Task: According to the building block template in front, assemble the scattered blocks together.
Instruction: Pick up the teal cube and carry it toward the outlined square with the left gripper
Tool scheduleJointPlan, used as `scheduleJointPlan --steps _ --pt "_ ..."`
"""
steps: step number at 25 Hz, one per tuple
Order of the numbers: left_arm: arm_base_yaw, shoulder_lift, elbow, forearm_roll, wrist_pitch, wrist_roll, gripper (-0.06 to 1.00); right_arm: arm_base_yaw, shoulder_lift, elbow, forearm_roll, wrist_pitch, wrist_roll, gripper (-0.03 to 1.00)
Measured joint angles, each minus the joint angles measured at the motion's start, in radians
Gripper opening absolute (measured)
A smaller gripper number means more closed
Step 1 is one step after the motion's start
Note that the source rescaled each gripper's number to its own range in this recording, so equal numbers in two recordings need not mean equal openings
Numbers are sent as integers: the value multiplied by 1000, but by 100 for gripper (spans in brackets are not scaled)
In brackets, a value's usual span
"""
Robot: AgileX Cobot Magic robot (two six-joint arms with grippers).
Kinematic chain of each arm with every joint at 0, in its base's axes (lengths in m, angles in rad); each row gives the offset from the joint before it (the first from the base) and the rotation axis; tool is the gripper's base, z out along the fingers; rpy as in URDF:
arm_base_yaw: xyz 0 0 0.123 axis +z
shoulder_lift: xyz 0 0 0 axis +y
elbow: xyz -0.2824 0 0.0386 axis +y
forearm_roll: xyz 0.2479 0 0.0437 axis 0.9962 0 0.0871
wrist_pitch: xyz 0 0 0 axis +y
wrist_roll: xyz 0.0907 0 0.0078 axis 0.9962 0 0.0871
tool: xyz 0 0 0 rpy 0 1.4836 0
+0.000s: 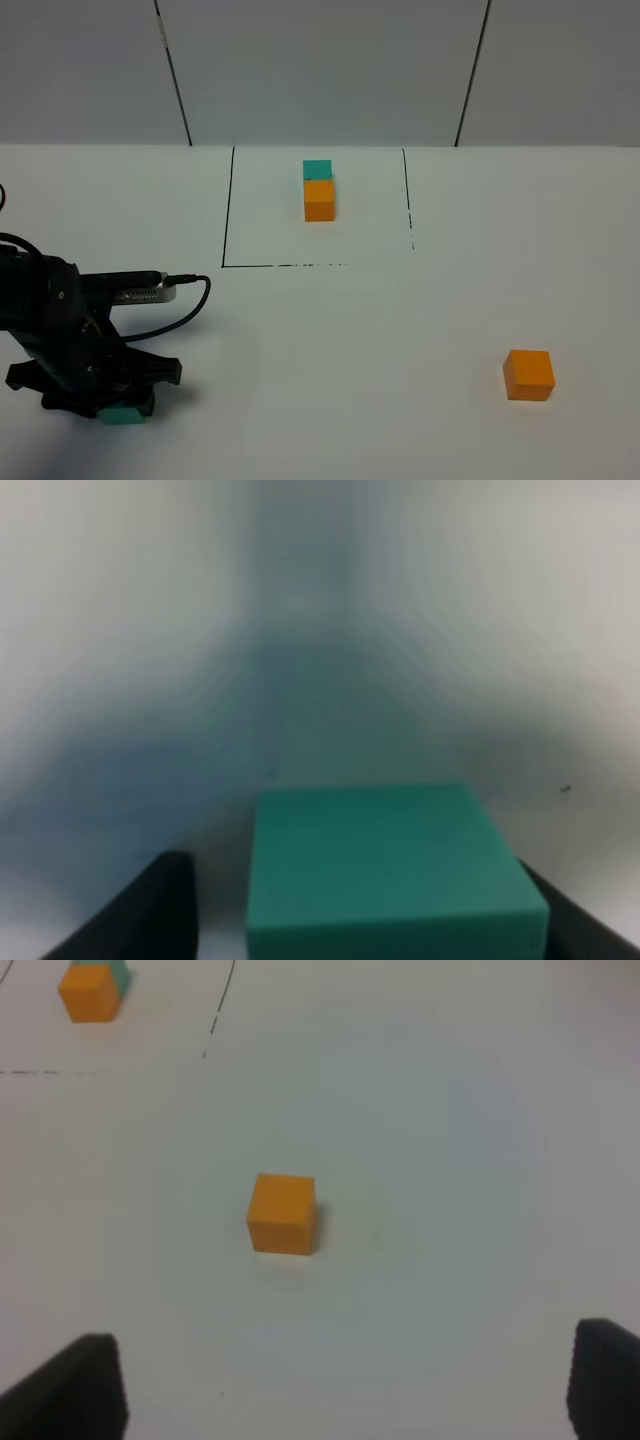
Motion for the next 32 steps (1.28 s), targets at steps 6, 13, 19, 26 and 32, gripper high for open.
scheduleJointPlan --steps 6,13,19,26,32 --pt "0 0 0 -1 0 0 11 0 0 0 0 0 0 76" --pt "0 0 0 -1 0 1 1 0 0 0 0 0 0 76" --pt "0 0 0 12 -4 1 1 0 0 0 0 0 0 76" --pt "0 2 0 162 -31 45 0 0 0 0 0 0 0 76" --pt "0 -9 -1 193 -26 138 0 0 0 0 0 0 0 76"
